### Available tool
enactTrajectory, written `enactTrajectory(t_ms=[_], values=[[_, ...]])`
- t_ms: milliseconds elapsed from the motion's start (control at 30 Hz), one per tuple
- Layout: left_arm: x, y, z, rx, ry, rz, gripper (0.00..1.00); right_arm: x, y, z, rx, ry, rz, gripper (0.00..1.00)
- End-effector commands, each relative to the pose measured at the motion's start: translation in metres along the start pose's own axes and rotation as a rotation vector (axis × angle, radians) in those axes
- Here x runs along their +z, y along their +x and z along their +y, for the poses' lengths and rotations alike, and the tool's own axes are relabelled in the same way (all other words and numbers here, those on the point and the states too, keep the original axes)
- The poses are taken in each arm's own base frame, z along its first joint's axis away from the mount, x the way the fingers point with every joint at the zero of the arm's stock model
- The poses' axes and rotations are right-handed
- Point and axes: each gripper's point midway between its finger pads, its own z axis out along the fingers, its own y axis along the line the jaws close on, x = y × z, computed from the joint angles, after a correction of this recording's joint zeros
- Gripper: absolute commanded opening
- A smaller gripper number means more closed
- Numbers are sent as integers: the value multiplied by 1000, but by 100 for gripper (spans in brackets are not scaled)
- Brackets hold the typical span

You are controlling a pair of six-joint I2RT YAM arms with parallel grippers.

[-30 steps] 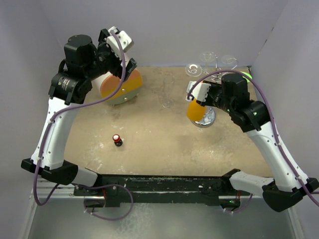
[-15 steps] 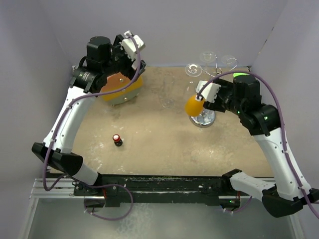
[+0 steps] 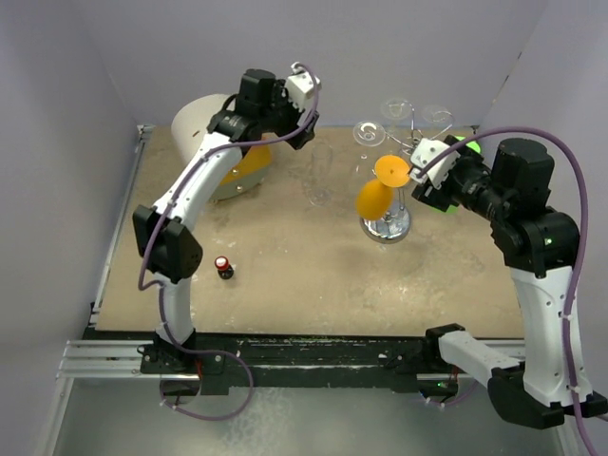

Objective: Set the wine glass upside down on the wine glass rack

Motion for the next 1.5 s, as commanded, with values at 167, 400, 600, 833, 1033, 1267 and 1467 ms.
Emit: enactTrajectory(t_ms=[167,400,600,833,1033,1267,1467], values=[[45,-9,-14,-130,81,-14,69,-9,14,-3,66,37,21,66],[59,17,-24,-147,110,63,57,-6,21,-2,80,36,37,66],[64,33,-37,-142,141,124,49,-2,22,0,88,27,34,65],[67,51,-37,-136,138,203,32,1,26,1,93,23,43,66],[52,37,-32,-108,115,193,9,5,26,-1,96,19,43,66],[-8,-18,-26,-4,70,81,0,8,23,-8,113,36,40,66],[-83,-61,-23,107,-8,-22,0,14,18,-20,172,69,22,67]])
